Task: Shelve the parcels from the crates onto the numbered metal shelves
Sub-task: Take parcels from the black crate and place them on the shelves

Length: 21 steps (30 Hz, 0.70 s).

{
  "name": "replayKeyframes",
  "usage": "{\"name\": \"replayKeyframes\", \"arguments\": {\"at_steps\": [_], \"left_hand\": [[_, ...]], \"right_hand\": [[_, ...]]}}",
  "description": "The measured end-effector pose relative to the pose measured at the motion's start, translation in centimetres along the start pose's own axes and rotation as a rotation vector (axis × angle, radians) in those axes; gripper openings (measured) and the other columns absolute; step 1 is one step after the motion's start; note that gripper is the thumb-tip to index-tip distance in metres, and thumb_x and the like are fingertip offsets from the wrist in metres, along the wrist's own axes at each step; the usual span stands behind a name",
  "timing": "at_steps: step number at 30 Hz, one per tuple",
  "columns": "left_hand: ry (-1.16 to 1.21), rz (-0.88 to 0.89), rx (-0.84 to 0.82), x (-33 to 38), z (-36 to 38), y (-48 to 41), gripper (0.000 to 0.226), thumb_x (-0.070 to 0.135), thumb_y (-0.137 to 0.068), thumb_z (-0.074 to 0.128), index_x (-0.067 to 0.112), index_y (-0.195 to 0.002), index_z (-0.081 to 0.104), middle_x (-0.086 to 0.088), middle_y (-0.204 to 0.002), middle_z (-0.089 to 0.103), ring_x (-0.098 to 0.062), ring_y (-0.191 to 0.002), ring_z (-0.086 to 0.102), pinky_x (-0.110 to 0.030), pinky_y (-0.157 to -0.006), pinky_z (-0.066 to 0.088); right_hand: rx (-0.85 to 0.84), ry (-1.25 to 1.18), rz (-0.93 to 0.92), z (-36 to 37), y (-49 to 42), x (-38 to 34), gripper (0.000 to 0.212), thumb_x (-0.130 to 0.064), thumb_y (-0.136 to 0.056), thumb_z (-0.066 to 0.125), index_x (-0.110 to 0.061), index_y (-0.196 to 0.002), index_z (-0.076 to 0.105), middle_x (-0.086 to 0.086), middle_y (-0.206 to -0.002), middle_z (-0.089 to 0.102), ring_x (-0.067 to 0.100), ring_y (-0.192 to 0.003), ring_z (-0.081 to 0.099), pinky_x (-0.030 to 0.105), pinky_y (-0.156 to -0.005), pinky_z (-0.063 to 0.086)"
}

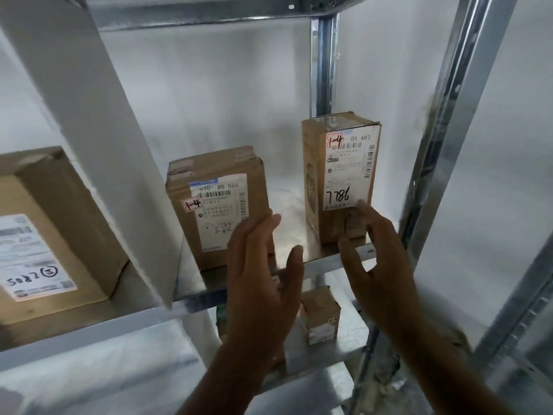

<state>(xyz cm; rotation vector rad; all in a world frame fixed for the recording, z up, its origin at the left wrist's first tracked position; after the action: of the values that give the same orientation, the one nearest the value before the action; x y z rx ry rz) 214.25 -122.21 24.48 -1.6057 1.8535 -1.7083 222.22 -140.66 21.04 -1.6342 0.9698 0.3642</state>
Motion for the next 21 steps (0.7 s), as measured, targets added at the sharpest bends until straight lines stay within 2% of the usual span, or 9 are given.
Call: {"name": "replayKeyframes", "arguments": {"at_steps": [2, 4, 7, 9, 11, 12, 15, 18, 21], "left_hand": [[-0.06, 0.072, 0.128, -0.3, -3.0, 0.1, 0.049, 0.035, -0.097, 0.063, 0.013, -0.138, 0.047, -0.008, -0.148, 0.045, -0.025, -0.143, 0.041, -0.046, -0.115, 0.042], [-0.073, 0.046, 0.186, -1.5, -4.8, -0.2, 0.055, 0.026, -0.094, 0.069, 0.005, -0.14, 0.045, -0.014, -0.154, 0.036, -0.032, -0.147, 0.034, -0.056, -0.11, 0.046], [-0.031, -0.101, 0.158, -4.1, -5.6, -1.0, 0.071, 0.02, -0.094, 0.074, 0.0, -0.149, 0.034, -0.016, -0.161, 0.025, -0.03, -0.151, 0.028, -0.052, -0.11, 0.048], [-0.016, -0.183, 0.144, -5.4, -5.7, -1.4, 0.079, 0.023, -0.092, 0.074, 0.002, -0.153, 0.028, -0.014, -0.163, 0.026, -0.026, -0.151, 0.031, -0.047, -0.112, 0.049], [0.006, -0.236, 0.131, -6.6, -5.6, -1.7, 0.083, 0.024, -0.091, 0.075, 0.009, -0.155, 0.025, -0.012, -0.161, 0.032, -0.023, -0.147, 0.037, -0.032, -0.11, 0.05], [0.045, -0.277, 0.108, -7.3, -5.4, -1.7, 0.084, 0.024, -0.092, 0.074, 0.014, -0.156, 0.022, -0.007, -0.159, 0.034, -0.02, -0.145, 0.039, -0.025, -0.109, 0.048], [0.11, -0.379, 0.038, -8.9, -4.7, -1.6, 0.086, 0.026, -0.095, 0.072, 0.03, -0.158, 0.013, 0.007, -0.159, 0.037, -0.014, -0.144, 0.042, -0.022, -0.104, 0.049], [0.122, -0.392, 0.039, -9.3, -4.8, -1.4, 0.085, 0.023, -0.096, 0.071, 0.032, -0.158, 0.014, 0.008, -0.158, 0.039, -0.017, -0.143, 0.044, -0.031, -0.103, 0.053], [0.154, -0.401, 0.007, -9.1, -4.6, -1.2, 0.085, 0.019, -0.096, 0.071, 0.031, -0.158, 0.014, 0.007, -0.157, 0.038, -0.02, -0.144, 0.044, -0.049, -0.102, 0.056]], "right_hand": [[-0.054, -0.044, -0.091, 1.4, 0.4, -2.8, 0.051, -0.043, -0.099, 0.055, -0.037, -0.147, 0.038, -0.025, -0.145, 0.045, -0.016, -0.139, 0.036, 0.009, -0.111, 0.035], [-0.14, -0.064, -0.113, 3.5, 0.4, -4.5, 0.054, -0.048, -0.098, 0.051, -0.04, -0.149, 0.035, -0.026, -0.149, 0.044, -0.018, -0.142, 0.029, 0.017, -0.117, 0.032], [-0.251, -0.064, -0.061, 6.7, 0.0, -5.3, 0.066, -0.055, -0.098, 0.053, -0.04, -0.156, 0.025, -0.042, -0.154, 0.024, -0.005, -0.149, 0.025, 0.045, -0.121, 0.037], [-0.31, -0.086, -0.013, 8.6, -0.4, -5.5, 0.071, -0.06, -0.098, 0.05, -0.044, -0.159, 0.017, -0.04, -0.158, 0.016, 0.005, -0.155, 0.024, 0.052, -0.124, 0.035], [-0.349, -0.11, 0.032, 10.3, -0.9, -5.2, 0.074, -0.06, -0.099, 0.05, -0.046, -0.161, 0.011, -0.035, -0.157, 0.019, 0.001, -0.153, 0.024, 0.046, -0.126, 0.033], [-0.369, -0.131, 0.04, 11.0, -1.0, -5.1, 0.073, -0.056, -0.1, 0.052, -0.047, -0.16, 0.011, -0.04, -0.154, 0.019, -0.008, -0.148, 0.025, 0.036, -0.124, 0.034], [-0.419, -0.202, 0.066, 12.4, -0.7, -4.7, 0.063, -0.043, -0.105, 0.054, -0.057, -0.153, 0.016, -0.065, -0.133, 0.028, -0.037, -0.123, 0.032, -0.003, -0.094, 0.038], [-0.402, -0.239, 0.105, 12.2, -0.3, -4.4, 0.062, -0.037, -0.105, 0.054, -0.07, -0.143, 0.018, -0.066, -0.128, 0.034, -0.039, -0.117, 0.036, -0.007, -0.082, 0.038], [-0.403, -0.227, 0.118, 11.7, -0.2, -4.3, 0.061, -0.043, -0.105, 0.053, -0.065, -0.15, 0.019, -0.066, -0.129, 0.033, -0.035, -0.121, 0.037, 0.0, -0.095, 0.04]]}}
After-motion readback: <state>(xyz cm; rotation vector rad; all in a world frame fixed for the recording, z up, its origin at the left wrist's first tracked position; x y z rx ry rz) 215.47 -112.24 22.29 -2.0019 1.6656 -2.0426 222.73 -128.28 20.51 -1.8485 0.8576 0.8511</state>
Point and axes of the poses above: each hand's wrist, its own y-axis away from the middle knuckle, its own z-axis out of the palm, x = y × z, the point moved 9 cm from there along -y, towards the middle knuckle
